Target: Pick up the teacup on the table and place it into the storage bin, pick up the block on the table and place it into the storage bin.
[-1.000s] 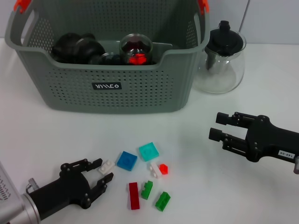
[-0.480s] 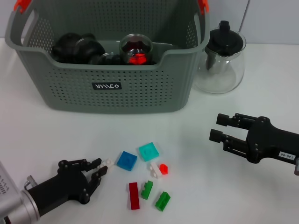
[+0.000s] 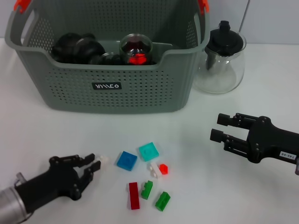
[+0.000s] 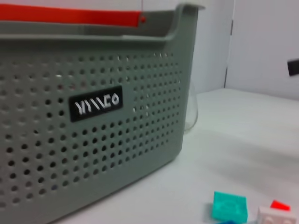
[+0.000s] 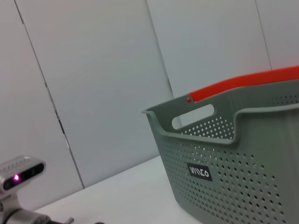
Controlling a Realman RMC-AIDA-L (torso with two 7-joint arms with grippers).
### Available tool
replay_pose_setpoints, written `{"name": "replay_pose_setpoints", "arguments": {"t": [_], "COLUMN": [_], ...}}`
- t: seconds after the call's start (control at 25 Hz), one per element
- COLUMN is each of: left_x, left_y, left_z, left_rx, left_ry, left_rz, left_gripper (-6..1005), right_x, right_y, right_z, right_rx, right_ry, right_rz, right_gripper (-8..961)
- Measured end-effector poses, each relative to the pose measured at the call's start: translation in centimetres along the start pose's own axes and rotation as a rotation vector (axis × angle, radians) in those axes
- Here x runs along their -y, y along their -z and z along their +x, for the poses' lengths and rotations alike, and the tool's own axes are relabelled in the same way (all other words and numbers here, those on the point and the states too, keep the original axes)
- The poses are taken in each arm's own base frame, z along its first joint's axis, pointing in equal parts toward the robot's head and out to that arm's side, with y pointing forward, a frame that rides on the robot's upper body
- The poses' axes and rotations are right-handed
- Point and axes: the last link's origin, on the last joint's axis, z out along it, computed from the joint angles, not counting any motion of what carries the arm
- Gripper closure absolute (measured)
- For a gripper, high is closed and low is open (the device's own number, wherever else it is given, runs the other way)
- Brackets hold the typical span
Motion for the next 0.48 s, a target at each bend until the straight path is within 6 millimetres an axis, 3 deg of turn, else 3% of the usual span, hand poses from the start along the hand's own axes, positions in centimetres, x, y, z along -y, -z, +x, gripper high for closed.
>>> {"name": "replay_pose_setpoints", "arguments": {"t": [0.24, 0.48], "left_x": [1.3, 2.7], "left_y": [2.0, 3.6], "left_z": [3.1, 8.1], "left_rx": [-0.087, -0.197], "left_ry": [0.037, 0.026], "left_rz": [-0.086, -0.256], "left_gripper": [824, 825], "right_x": [0.0, 0.0], "right_y": [0.0, -0.1], "right_z": [0.0, 0.1], "right_rx": [0.000, -0.002], "right_ry": [0.000, -0.003], "right_rz": [0.003, 0.007], "right_gripper": [396, 396]}}
